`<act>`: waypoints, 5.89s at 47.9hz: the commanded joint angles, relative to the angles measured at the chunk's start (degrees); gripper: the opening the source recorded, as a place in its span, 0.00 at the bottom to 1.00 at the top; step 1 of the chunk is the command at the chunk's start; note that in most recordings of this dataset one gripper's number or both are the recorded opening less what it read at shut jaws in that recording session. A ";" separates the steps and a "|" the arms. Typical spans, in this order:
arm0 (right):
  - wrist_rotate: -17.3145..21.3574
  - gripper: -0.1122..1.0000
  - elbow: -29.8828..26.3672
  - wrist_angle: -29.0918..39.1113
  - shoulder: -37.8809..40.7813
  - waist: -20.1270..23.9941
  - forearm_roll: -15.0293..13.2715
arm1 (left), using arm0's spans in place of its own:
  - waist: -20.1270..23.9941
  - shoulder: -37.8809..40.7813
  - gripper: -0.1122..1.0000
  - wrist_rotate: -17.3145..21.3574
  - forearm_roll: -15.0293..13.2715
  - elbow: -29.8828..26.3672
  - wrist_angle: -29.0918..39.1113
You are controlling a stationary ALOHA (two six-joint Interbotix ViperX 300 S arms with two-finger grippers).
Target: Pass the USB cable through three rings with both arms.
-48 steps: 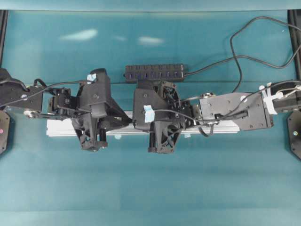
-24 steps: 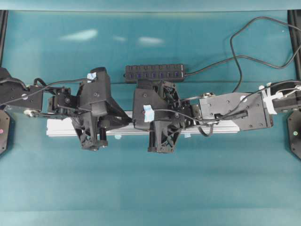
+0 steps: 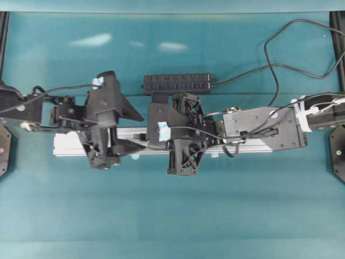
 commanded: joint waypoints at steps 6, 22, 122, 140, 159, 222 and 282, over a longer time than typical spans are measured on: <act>0.18 0.03 -2.99 2.29 1.23 0.44 0.18 | -0.26 -7.82 0.85 -0.18 0.09 2.64 3.78; 0.09 0.03 -8.26 10.46 6.68 0.53 0.53 | -0.09 -23.55 0.85 -0.35 0.00 10.63 10.11; -1.23 0.03 -21.97 15.56 16.61 1.05 1.49 | -0.09 -30.23 0.84 -0.26 0.09 12.83 16.17; -1.14 0.03 -23.73 14.85 18.19 0.88 1.49 | -0.97 -29.97 0.84 -0.44 0.09 13.27 15.91; -0.97 0.03 -23.20 14.41 17.93 0.35 1.76 | -3.08 -23.82 0.84 -0.35 0.09 16.08 9.14; -0.79 0.02 -21.80 9.76 16.79 0.35 4.13 | -0.97 0.53 0.80 -0.18 0.00 17.31 -15.12; -0.26 0.32 -19.07 8.53 13.89 0.88 4.13 | -1.05 -0.26 0.33 1.93 0.09 15.47 -12.30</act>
